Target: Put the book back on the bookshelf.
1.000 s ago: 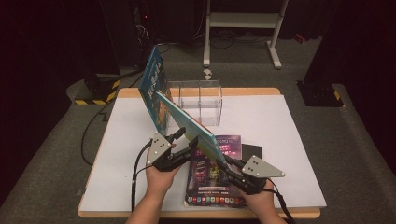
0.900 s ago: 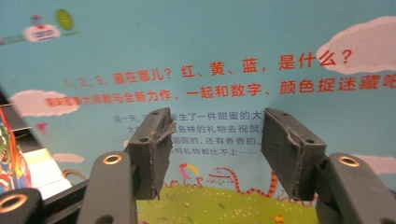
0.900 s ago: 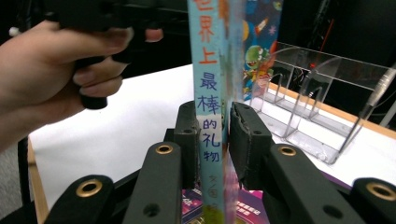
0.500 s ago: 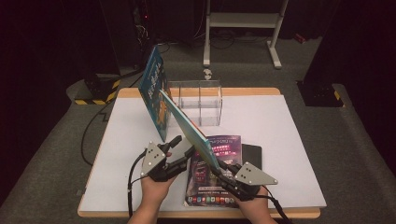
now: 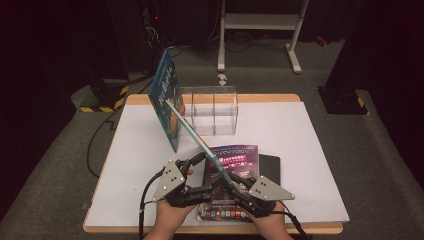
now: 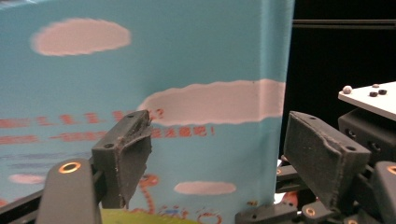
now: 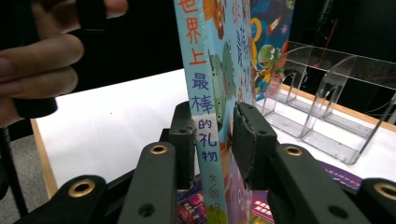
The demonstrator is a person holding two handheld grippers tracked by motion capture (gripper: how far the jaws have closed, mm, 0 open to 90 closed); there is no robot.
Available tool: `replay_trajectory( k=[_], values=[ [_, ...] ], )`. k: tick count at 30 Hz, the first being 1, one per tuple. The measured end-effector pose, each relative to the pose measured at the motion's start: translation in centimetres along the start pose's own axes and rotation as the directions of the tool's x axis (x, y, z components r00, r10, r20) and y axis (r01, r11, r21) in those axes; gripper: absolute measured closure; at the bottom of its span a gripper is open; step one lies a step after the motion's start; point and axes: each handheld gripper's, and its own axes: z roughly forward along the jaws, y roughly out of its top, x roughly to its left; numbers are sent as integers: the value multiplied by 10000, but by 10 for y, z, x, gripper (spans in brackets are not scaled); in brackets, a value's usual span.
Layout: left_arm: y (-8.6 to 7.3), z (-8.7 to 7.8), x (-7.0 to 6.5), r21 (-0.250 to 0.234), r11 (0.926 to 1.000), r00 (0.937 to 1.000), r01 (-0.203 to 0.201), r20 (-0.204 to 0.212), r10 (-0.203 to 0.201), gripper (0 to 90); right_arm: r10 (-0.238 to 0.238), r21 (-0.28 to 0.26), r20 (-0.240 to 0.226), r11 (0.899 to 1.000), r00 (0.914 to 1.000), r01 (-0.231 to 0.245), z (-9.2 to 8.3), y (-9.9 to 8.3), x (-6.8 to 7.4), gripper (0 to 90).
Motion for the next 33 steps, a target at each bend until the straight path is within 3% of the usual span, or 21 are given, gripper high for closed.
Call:
replay_trajectory(
  k=[3,9,15,28,33],
  values=[
    [-1,1,0,78,10000,10000,49,-38,-49,222,121,-2,-139,9999,9998,-121,0,0,-2,680],
    [-1,0,1,55,9999,9998,147,-123,-146,205,678,-134,-1090,9975,9917,-697,-4,-5,-12,651],
    [-1,0,0,-2,9999,9995,121,-297,-121,187,623,-94,-1185,9979,9910,-638,-6,-8,-11,665],
    [0,-4,2,15,10000,9969,34,-789,-33,173,289,109,-1757,9996,9840,-274,5,-6,8,661],
    [-2,-7,2,167,9995,9932,-282,-1123,299,187,133,313,-2044,9995,9788,-71,13,-5,18,645]
  ],
)
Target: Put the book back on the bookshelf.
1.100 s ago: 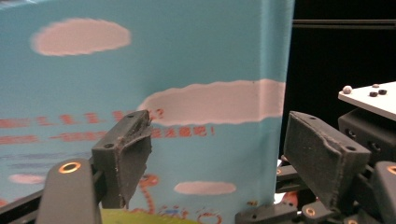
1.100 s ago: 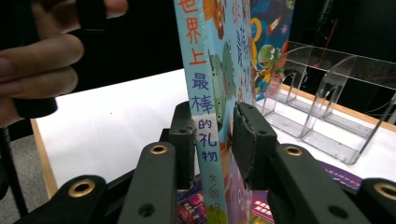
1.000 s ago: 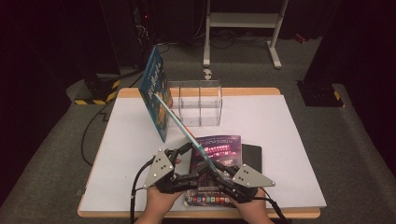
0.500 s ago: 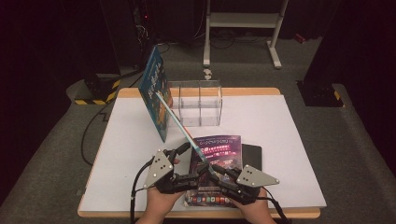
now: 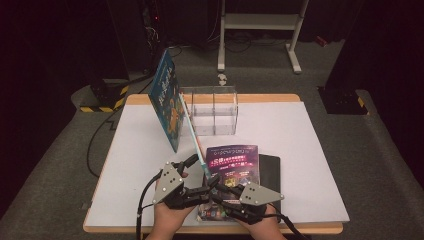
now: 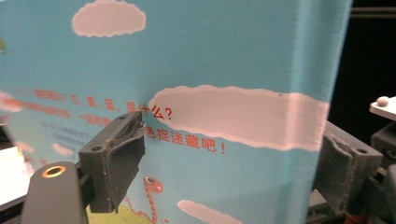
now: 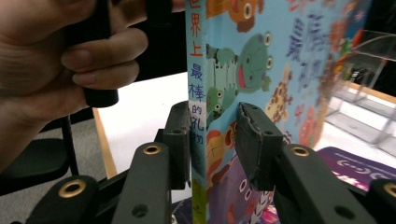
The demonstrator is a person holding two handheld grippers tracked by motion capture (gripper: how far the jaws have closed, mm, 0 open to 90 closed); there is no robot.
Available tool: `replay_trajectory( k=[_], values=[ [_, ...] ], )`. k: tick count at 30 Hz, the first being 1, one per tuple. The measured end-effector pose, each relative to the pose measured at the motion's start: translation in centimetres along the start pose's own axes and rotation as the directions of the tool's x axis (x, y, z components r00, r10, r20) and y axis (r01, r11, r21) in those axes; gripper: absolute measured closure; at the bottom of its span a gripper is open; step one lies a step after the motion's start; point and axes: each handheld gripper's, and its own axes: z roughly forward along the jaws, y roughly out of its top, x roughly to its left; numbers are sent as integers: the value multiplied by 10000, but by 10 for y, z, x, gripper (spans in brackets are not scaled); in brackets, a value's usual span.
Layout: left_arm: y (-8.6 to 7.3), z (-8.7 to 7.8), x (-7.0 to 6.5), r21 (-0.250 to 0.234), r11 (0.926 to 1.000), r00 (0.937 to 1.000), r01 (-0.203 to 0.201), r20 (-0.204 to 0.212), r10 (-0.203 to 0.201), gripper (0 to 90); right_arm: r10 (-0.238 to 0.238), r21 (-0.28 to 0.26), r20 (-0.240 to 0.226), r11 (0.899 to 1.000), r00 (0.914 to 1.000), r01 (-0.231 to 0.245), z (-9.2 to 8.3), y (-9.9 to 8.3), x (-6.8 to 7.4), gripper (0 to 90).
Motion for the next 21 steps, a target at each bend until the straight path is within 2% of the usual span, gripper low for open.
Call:
replay_trajectory(
  k=[2,8,14,17,21],
  values=[
    [1,-3,1,-55,9999,9999,101,-93,-101,198,-11,23,-122,10000,9999,11,4,0,2,639],
    [4,-10,5,-3,10000,9995,30,-306,-30,210,-126,89,-279,9999,9995,129,11,2,6,625],
    [3,-14,6,108,9999,9993,-105,-357,109,218,146,85,-758,9999,9970,-140,14,1,5,602],
    [4,-15,6,168,9997,9991,-203,-360,209,217,261,-266,-1341,9992,9906,-299,9,2,3,601],
    [4,-16,7,215,9995,9991,-251,-346,258,217,239,-776,-1543,9963,9877,-363,-6,7,0,590]
  ],
)
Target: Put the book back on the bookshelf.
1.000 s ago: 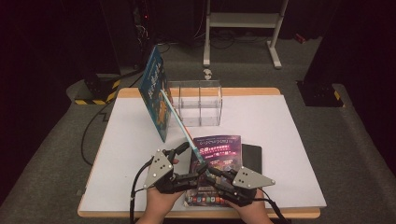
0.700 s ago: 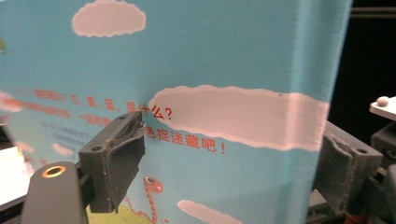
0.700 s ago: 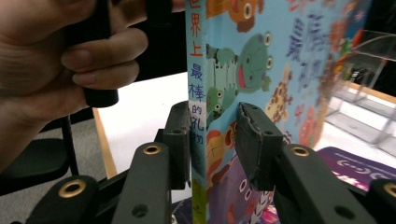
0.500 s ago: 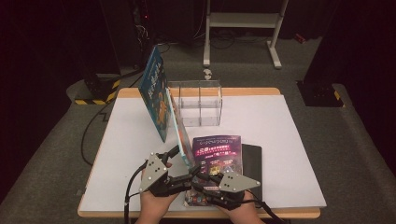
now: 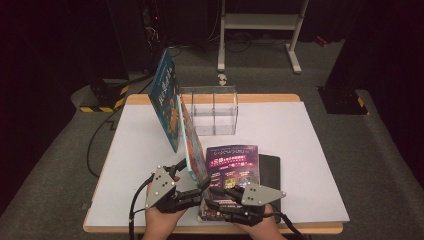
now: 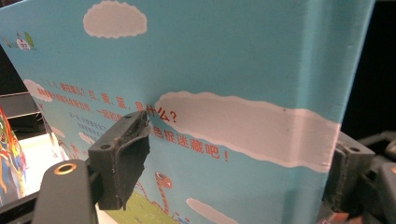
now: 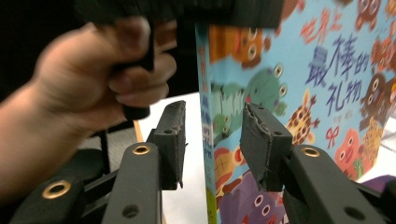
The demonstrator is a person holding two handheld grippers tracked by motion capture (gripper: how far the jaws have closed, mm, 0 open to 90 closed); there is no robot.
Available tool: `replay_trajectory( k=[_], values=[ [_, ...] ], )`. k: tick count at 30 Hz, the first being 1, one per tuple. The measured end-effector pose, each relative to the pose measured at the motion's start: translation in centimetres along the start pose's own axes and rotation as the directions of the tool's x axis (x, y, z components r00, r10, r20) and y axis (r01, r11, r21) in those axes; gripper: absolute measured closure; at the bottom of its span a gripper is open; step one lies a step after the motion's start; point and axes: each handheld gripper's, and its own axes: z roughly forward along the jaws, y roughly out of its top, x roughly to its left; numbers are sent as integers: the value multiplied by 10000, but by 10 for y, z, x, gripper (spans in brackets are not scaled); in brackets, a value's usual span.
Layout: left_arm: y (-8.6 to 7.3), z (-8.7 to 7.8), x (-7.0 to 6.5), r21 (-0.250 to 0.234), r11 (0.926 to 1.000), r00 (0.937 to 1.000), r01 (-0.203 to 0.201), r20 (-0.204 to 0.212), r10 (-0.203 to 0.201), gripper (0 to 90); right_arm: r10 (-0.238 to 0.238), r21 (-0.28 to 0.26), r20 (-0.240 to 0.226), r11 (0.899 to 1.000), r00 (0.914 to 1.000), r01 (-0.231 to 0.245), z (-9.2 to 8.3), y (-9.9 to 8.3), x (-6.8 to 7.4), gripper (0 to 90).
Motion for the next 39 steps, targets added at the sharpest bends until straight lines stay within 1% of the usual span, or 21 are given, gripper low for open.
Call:
replay_trajectory(
  k=[3,5,7,8,10,12,14,15,18,20,22,24,26,28,30,32,34,35,36,38,39],
  values=[
    [0,0,1,47,10000,10000,-44,56,44,218,138,-331,173,9994,9998,-132,-13,5,-7,578],
    [0,-1,1,67,10000,10000,-72,67,72,220,166,-430,705,9990,9974,-136,-23,8,-14,560],
    [1,-2,1,75,9999,9999,-94,69,93,225,115,-413,1604,9991,9870,-49,-33,9,-26,526],
    [1,-3,1,121,9998,9999,-144,63,143,228,-19,-314,2272,9995,9738,93,-39,8,-32,511],
    [1,-4,1,197,9996,9997,-224,35,224,233,-171,-59,3381,9998,9409,203,-51,0,-47,486],
    [1,-5,1,220,9995,9997,-232,15,232,233,-218,341,4342,9994,9006,78,-61,-11,-63,486],
    [1,-6,1,264,9993,9997,-257,-15,257,239,480,50,4890,9983,8710,-578,-71,-25,-77,491],
    [1,-7,1,281,9992,9996,-274,-28,275,243,775,-26,5044,9961,8600,-883,-75,-31,-82,492],
    [4,-10,3,436,9989,9998,-182,-76,185,267,1019,102,5299,9919,8419,-1264,-83,-41,-92,499],
    [4,-14,4,480,9987,9998,-198,-41,200,294,1387,-166,5317,9880,8355,-1535,-88,-44,-96,501],
    [5,-16,5,525,9984,9998,-209,-46,212,314,1472,-232,5344,9869,8323,-1596,-89,-45,-98,503],
    [7,-18,6,482,9986,9997,-237,-89,242,338,1454,-217,5352,9871,8321,-1586,-89,-45,-99,506],
    [8,-20,6,479,9981,9992,-375,-91,380,365,1465,-193,5309,9868,8347,-1609,-87,-46,-99,507],
    [9,-22,7,504,9981,9992,-368,-119,374,395,1403,-130,5295,9875,8366,-1574,-86,-46,-98,508],
    [10,-24,6,477,9980,9990,-420,-121,426,461,1447,-160,5262,9869,8380,-1604,-86,-46,-98,508],
    [11,-27,7,420,9975,9981,-577,-182,585,481,1503,-217,5214,9864,8400,-1631,-85,-45,-98,508],
    [13,-30,8,296,9973,9972,-679,-297,687,553,1512,-200,5191,9861,8412,-1649,-85,-45,-97,507],
    [14,-33,8,139,9965,9954,-828,-465,834,584,1493,-194,5184,9864,8420,-1629,-85,-45,-97,507],
    [15,-35,9,-73,9939,9911,-1100,-762,1091,624,1489,-180,5183,9864,8422,-1634,-85,-45,-97,508],
    [18,-39,12,-381,9880,9778,-1499,-1535,1425,714,1567,-249,5143,9855,8432,-1679,-85,-45,-97,508],
    [20,-41,16,-463,9860,9721,-1604,-1807,1496,752,1640,-325,5119,9846,8432,-1718,-85,-44,-97,507]
  ],
)
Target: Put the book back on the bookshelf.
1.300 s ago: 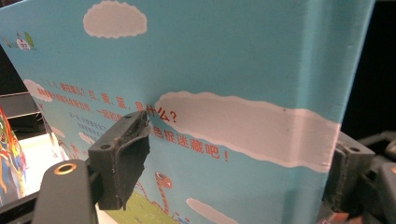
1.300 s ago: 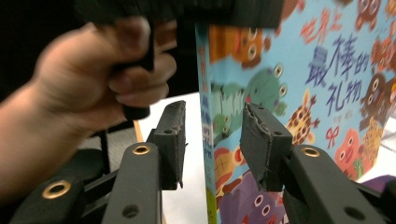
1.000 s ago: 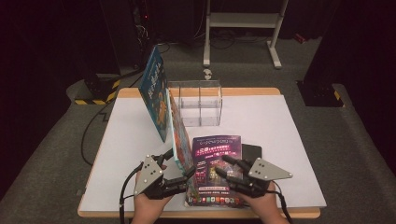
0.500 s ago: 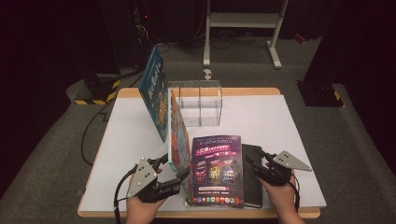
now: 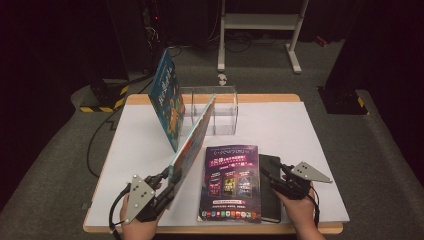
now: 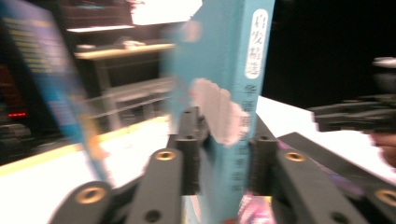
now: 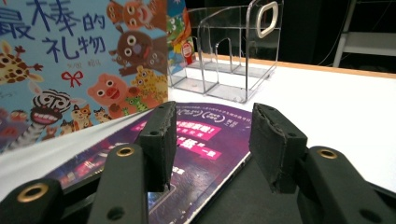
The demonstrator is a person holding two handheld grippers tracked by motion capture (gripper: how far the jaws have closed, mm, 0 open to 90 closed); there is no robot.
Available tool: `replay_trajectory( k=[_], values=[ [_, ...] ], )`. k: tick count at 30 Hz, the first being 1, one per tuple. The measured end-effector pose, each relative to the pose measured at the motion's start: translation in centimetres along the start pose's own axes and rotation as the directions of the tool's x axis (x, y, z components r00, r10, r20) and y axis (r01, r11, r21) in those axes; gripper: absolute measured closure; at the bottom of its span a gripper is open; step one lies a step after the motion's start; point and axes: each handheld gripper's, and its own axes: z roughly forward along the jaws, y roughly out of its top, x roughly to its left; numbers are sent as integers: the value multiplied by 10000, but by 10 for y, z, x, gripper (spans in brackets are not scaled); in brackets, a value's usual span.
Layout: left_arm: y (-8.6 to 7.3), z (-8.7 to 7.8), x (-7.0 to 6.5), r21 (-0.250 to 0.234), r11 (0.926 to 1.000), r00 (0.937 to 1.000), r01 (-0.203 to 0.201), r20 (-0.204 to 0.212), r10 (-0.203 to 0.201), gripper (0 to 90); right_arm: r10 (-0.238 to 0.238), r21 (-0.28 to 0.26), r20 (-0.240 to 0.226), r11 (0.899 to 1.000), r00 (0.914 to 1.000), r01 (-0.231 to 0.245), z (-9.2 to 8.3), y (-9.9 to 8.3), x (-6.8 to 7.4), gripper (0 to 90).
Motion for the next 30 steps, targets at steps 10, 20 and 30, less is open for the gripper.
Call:
replay_trajectory(
  k=[10,20,30],
  values=[
    [6,-12,39,55,9998,9992,203,-345,-201,800,-8,22,-56,10000,10000,9,2,1,3,508],
    [3,-21,50,204,9991,9992,367,-194,-363,797,67,71,-52,10000,10000,-67,4,0,3,507],
    [1,-27,58,466,9971,9980,604,-231,-594,792,43,168,-52,9999,10000,-42,4,-1,4,501]
  ],
)
